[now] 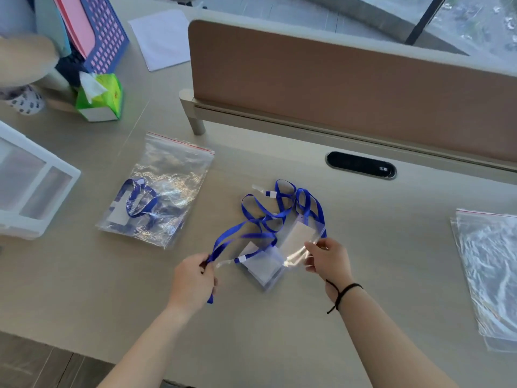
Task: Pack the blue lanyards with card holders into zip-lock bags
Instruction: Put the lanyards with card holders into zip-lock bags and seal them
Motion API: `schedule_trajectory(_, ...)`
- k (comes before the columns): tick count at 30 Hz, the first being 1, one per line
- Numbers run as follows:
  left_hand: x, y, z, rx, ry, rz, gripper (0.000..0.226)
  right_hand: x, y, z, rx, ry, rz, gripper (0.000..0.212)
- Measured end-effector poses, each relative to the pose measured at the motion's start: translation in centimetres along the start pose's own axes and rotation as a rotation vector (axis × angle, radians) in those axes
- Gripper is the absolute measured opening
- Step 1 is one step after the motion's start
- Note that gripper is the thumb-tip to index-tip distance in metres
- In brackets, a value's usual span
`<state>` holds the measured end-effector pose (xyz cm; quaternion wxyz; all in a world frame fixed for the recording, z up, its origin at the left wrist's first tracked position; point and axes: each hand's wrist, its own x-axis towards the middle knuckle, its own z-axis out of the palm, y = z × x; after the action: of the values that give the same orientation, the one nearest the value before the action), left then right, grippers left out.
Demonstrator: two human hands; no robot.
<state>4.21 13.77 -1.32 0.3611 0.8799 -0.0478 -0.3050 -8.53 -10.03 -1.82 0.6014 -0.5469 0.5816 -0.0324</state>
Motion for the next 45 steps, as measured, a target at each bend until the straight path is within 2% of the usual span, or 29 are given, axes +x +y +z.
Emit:
schedule_trajectory(4,-1.4,3.2,-1.0,0.043,-0.048,0.059,0.025,-2.5,0.2,-1.6,0.041,-0.006,-0.007,0.008)
schedule_trajectory(7,-3.3,7.1,-1.2,-0.030,-0.108,0.138,0.027,-4.2,0.3,-1.9,0.044,-0.074,0.020,0.006)
schedule_trajectory(11,-6.0,12.0,-1.0,-0.098,-0.186,0.329,0.028,-6.8,-0.1,-1.8,0.112,-0.272,0.166,0.013)
schedule_trajectory(14,-7.7,13.7,-0.7,-0.077,-0.323,0.489,0.027,-8.4,-0.9,-1.6,0.173,-0.452,0.265,0.016)
schedule_trajectory(16,-8.3,13.6,-0.6,-0.041,-0.408,0.543,0.021,-8.5,-1.4,-1.6,0.209,-0.507,0.277,0.018)
schedule_trajectory(18,-8.4,12.4,-0.6,-0.020,-0.462,0.540,0.015,-8.4,-2.0,-1.8,0.275,-0.526,0.277,0.023)
schedule_trajectory(23,-8.4,9.8,-1.0,0.081,-0.499,0.405,0.019,-8.4,-3.5,-3.1,0.483,-0.525,0.247,0.023)
schedule_trajectory(26,-8.2,9.5,-1.1,0.171,-0.523,0.344,0.020,-8.5,-4.1,-4.0,0.519,-0.499,0.225,0.022)
schedule_trajectory(31,-8.1,10.6,-0.2,0.209,-0.602,0.285,0.022,-8.7,-4.7,-5.5,0.572,-0.509,0.162,0.035)
schedule_trajectory(35,-7.8,11.6,1.0,0.170,-0.613,0.318,0.016,-8.8,-5.2,-7.0,0.493,-0.473,0.079,0.026)
schedule_trajectory(38,-7.6,12.3,2.2,0.200,-0.625,0.364,0.020,-9.0,-5.4,-8.3,0.409,-0.437,0.060,0.026)
schedule_trajectory(41,-6.9,13.3,3.4,0.306,-0.515,0.509,0.023,-9.1,-5.7,-9.9,0.340,-0.468,0.037,0.031)
schedule_trajectory(43,-7.0,15.0,3.8,0.309,-0.459,0.534,0.037,-9.3,-5.9,-11.0,0.282,-0.517,0.019,0.036)
schedule_trajectory(45,-7.3,16.9,4.2,0.254,-0.498,0.506,0.053,-9.2,-5.9,-12.2,0.230,-0.549,0.007,0.033)
